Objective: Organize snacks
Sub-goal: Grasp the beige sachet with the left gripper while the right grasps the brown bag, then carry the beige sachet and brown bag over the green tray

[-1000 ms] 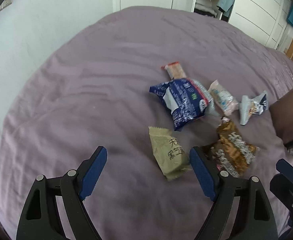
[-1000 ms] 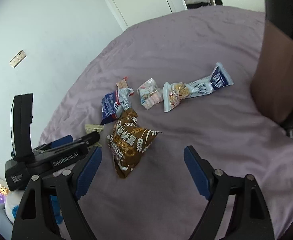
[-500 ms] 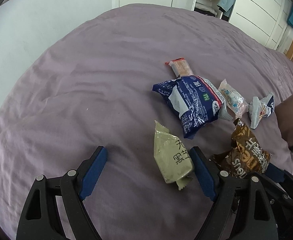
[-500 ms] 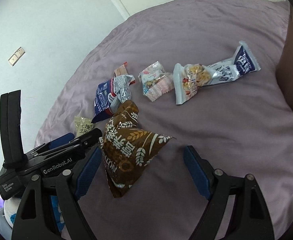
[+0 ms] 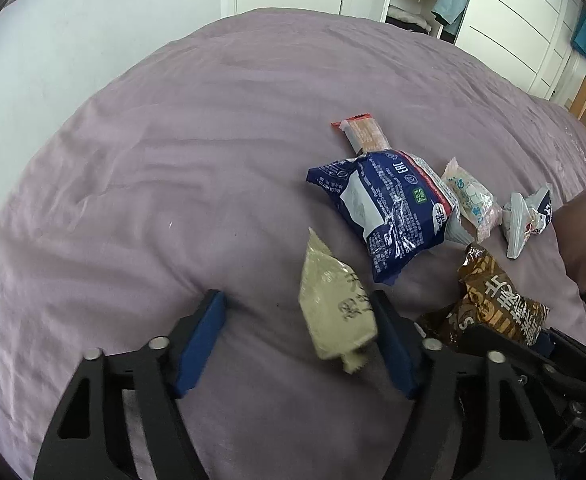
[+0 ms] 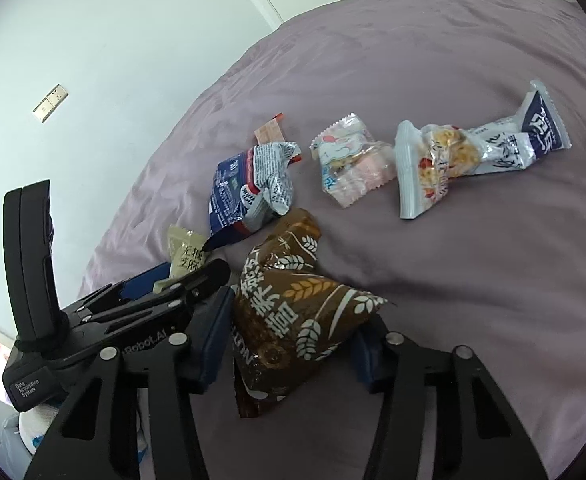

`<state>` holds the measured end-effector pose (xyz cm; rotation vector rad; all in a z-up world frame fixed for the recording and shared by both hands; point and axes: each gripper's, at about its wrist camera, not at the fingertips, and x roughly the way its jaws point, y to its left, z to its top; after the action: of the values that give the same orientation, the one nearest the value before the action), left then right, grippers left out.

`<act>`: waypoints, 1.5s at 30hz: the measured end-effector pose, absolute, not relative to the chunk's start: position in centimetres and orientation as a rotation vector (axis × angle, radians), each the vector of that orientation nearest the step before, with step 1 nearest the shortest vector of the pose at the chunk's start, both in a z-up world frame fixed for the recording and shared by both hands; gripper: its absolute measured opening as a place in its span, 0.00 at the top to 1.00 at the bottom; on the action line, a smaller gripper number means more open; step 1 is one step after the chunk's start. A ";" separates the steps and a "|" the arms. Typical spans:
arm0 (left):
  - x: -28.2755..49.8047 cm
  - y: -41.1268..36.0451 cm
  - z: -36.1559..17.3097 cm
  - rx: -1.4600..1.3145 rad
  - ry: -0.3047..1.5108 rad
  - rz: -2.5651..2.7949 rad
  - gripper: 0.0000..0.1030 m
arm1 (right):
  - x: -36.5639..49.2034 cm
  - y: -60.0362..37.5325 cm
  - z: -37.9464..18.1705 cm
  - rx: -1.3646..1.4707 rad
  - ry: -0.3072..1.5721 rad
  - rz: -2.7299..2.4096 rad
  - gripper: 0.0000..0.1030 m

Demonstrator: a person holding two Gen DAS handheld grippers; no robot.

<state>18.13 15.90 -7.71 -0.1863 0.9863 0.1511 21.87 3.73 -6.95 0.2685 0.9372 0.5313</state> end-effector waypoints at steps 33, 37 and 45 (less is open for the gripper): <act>7.4 5.5 1.8 -0.084 0.912 -0.053 0.75 | 5.6 -10.9 0.5 0.300 0.803 0.405 0.74; 6.3 1.3 2.6 -0.042 0.915 -0.139 0.75 | 2.9 -15.7 0.5 0.343 0.784 0.312 0.74; 5.5 -6.7 4.6 0.040 0.898 -0.297 0.75 | -1.2 -25.4 1.7 0.403 0.707 0.104 0.74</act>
<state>5.51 -6.75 4.57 0.0399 0.8981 -0.2973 -1.24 -25.36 1.74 0.4033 0.7066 0.1044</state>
